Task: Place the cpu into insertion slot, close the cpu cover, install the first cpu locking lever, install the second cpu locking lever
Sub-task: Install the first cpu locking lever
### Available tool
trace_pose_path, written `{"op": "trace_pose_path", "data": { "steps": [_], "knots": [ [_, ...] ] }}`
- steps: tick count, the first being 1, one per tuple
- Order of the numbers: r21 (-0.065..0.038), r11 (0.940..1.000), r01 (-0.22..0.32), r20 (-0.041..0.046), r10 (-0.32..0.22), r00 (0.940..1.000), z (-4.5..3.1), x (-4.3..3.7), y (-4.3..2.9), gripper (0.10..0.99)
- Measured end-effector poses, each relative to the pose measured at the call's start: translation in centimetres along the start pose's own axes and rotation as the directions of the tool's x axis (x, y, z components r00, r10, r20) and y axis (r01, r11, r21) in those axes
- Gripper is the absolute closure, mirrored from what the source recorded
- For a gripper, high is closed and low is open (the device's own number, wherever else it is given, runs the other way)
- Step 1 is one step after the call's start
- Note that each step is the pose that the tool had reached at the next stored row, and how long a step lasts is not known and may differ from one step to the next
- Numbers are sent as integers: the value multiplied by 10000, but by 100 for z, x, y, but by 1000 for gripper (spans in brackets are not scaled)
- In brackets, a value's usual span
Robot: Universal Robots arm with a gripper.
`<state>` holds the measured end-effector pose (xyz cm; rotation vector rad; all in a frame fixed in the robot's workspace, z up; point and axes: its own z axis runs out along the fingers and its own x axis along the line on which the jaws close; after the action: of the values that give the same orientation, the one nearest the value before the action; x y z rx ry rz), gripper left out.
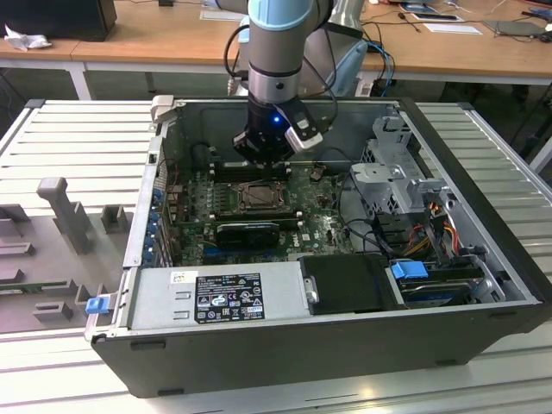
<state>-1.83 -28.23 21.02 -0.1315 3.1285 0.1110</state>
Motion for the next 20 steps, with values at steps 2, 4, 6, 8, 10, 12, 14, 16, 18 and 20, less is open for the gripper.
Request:
{"op": "trace_pose_path", "data": {
  "steps": [2,4,6,8,10,12,14,16,18,20],
  "knots": [
    [1,10000,1,0,-1,10000,13,-1,-1,980],
    [0,10000,0,0,0,10000,22,-2,-2,980],
    [1,10000,1,-1,-1,10000,41,-3,-3,980],
    [14,10000,0,-3,0,10000,52,-4,-4,980],
    [36,10000,3,-7,-3,10000,59,-4,-5,980],
    [54,10000,1,-8,-1,10000,64,-4,-5,980],
    [76,10000,2,-8,-2,10000,71,-4,-6,980],
    [78,10000,0,-13,1,10000,92,-3,-8,980],
    [39,10000,-1,-10,1,10000,93,-5,-8,980],
    [18,10000,-1,-5,1,10000,91,-8,-7,980]
  ]
}}
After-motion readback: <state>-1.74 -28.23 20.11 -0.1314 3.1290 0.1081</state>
